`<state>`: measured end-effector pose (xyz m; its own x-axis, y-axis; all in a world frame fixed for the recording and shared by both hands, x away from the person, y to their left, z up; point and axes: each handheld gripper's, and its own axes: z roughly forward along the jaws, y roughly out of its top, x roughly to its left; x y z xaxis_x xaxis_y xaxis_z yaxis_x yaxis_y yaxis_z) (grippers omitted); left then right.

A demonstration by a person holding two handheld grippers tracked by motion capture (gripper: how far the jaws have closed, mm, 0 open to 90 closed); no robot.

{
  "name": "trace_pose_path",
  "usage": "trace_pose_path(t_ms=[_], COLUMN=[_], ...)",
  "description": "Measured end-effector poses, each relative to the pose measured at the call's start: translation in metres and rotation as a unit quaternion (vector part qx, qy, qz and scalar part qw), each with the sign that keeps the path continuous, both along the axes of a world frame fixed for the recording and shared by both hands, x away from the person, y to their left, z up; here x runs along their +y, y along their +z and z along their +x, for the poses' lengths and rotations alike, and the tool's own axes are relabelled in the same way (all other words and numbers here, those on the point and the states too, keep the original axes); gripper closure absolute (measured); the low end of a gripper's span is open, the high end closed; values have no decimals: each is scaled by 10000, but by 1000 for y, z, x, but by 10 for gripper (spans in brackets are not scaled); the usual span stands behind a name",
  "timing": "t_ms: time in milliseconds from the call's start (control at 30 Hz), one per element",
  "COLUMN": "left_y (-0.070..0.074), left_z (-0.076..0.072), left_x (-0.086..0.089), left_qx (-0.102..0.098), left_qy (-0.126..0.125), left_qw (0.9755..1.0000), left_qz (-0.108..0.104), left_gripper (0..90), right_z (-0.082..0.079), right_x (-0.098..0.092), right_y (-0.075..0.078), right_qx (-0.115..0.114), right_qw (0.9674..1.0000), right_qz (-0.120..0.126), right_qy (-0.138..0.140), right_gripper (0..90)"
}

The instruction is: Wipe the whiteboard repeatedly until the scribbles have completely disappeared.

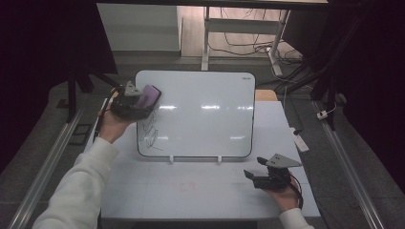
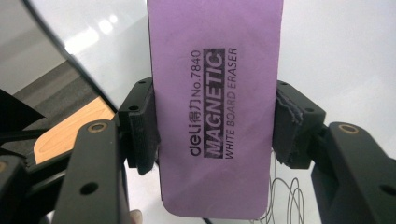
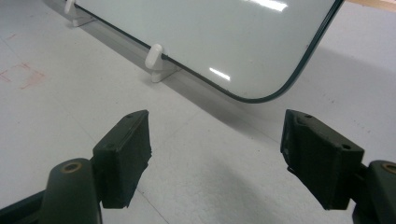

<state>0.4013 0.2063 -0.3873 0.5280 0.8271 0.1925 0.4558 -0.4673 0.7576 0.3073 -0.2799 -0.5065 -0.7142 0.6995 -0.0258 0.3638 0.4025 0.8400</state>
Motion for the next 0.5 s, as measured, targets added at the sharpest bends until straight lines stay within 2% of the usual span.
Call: trace_pose_path(t_ms=[200,333,400,500], left_y=[-7,-22,-31,-41], left_z=[-4,-14,-21,-30], left_x=[-16,-27,-33,-38], left_qx=[-41,-43,-65,1], left_qy=[-162,-316,-387,-509], left_qw=[9997,9993,9988,9977], left_qz=[196,212,302,440], left_gripper=[406,406,406,407], right_z=[0,0,0,-1], right_x=[1,1,1,1], right_y=[0,0,0,0], right_qx=[-3,2,1,-1], right_qw=[10000,10000,10000,10000], right_qz=[-9,-14,-14,-12], right_qy=[14,9,17,20], right_gripper=[237,237,237,237])
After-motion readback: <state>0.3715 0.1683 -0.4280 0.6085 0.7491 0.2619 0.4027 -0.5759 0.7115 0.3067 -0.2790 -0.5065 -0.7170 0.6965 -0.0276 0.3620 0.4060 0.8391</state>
